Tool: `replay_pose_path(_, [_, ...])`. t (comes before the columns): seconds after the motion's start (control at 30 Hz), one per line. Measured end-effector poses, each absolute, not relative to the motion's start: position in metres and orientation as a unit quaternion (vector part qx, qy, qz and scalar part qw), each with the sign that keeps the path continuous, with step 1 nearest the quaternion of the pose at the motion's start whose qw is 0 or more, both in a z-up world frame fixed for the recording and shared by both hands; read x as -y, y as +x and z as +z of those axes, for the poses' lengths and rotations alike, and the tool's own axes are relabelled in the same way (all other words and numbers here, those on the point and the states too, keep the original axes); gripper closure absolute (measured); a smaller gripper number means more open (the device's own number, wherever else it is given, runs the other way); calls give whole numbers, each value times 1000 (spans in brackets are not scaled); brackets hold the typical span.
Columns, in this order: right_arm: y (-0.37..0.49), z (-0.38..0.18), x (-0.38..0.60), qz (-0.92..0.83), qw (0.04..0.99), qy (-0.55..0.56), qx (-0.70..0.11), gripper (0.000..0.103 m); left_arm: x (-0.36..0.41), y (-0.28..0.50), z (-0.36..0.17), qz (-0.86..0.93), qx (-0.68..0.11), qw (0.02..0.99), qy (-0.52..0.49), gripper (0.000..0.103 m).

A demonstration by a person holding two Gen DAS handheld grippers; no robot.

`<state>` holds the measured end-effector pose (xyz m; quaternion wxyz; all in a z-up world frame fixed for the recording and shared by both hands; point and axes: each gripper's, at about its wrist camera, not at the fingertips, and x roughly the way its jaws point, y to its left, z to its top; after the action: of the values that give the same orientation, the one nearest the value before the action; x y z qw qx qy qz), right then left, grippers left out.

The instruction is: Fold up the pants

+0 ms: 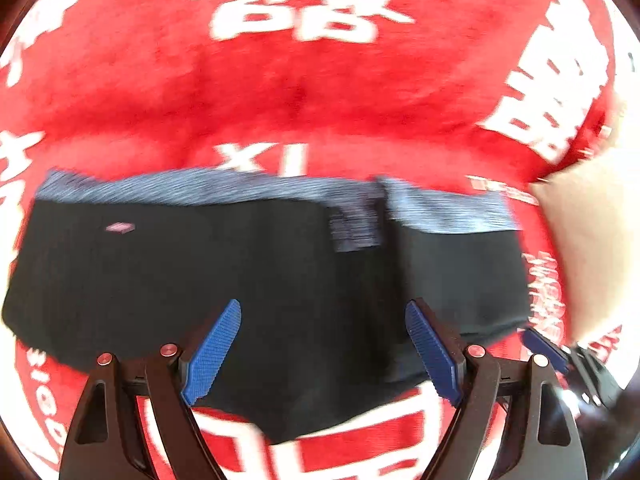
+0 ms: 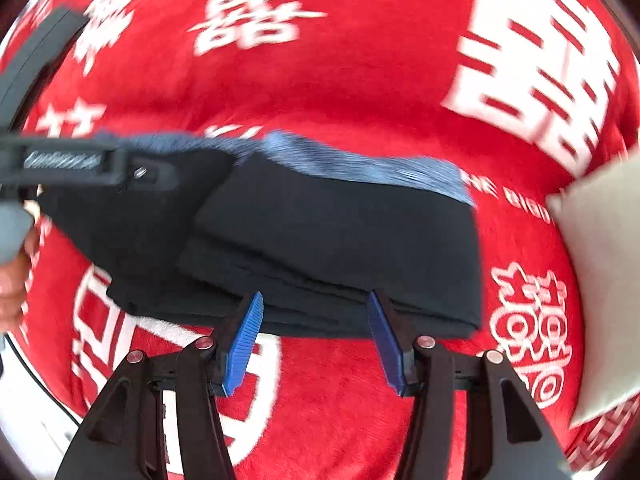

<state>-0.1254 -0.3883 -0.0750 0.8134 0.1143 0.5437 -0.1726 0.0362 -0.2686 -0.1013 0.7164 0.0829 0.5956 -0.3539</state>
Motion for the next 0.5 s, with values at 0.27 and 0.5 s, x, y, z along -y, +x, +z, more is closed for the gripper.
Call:
replay_pose_path(0.27, [-152, -81, 428, -199, 789, 202, -546, 45, 327, 11, -108, -422, -613, 658, 114, 17])
replay_pose_path(0.5, [-161, -89, 437, -195, 782, 231, -545, 53, 339, 5, -113, -427, -622, 643, 127, 25])
